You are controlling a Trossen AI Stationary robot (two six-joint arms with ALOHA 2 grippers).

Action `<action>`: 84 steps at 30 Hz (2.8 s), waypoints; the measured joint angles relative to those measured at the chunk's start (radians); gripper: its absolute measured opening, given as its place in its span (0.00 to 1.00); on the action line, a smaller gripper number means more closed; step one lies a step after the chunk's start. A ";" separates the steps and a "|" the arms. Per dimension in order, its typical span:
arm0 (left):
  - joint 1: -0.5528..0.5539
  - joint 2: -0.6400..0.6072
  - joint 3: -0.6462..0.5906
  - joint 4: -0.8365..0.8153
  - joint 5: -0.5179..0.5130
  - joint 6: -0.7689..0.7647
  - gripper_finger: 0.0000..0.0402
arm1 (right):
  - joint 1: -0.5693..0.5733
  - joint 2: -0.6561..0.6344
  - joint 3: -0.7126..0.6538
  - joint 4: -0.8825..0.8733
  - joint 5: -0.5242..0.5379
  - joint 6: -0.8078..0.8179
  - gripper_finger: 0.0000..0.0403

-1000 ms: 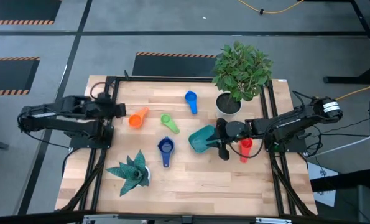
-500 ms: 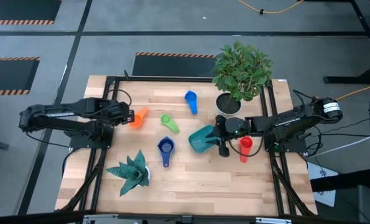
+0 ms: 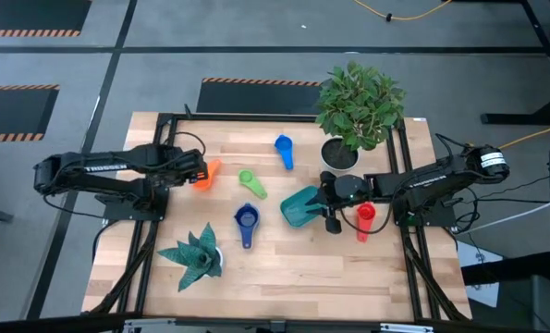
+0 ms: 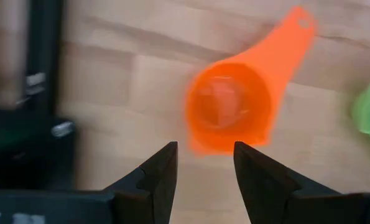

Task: Nest measuring cups in basket
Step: Stack the orange measuring cup on top of the dark blue measuring cup

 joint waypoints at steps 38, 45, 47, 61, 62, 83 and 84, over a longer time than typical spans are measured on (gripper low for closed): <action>0.138 0.308 -0.009 0.108 0.071 0.167 0.37 | 0.000 0.000 0.000 -0.001 0.000 -0.018 0.29; 0.141 0.308 -0.009 0.106 0.069 0.201 0.33 | 0.000 0.000 0.000 -0.001 0.000 -0.016 0.29; 0.141 0.308 -0.009 0.106 0.066 0.201 0.29 | 0.000 0.000 0.000 0.000 0.000 -0.017 0.29; 0.141 0.308 -0.009 0.107 0.025 0.314 0.02 | 0.000 0.000 0.000 0.000 0.000 -0.016 0.29; 0.141 0.308 -0.009 0.108 0.017 0.325 0.02 | 0.000 0.000 0.000 0.000 0.000 -0.016 0.29; 0.141 0.260 0.246 0.213 -0.048 1.177 0.00 | 0.000 0.000 0.000 0.000 0.000 -0.013 0.29; 0.141 0.260 0.275 0.212 -0.051 1.198 0.00 | 0.000 0.000 0.000 0.000 0.000 -0.013 0.29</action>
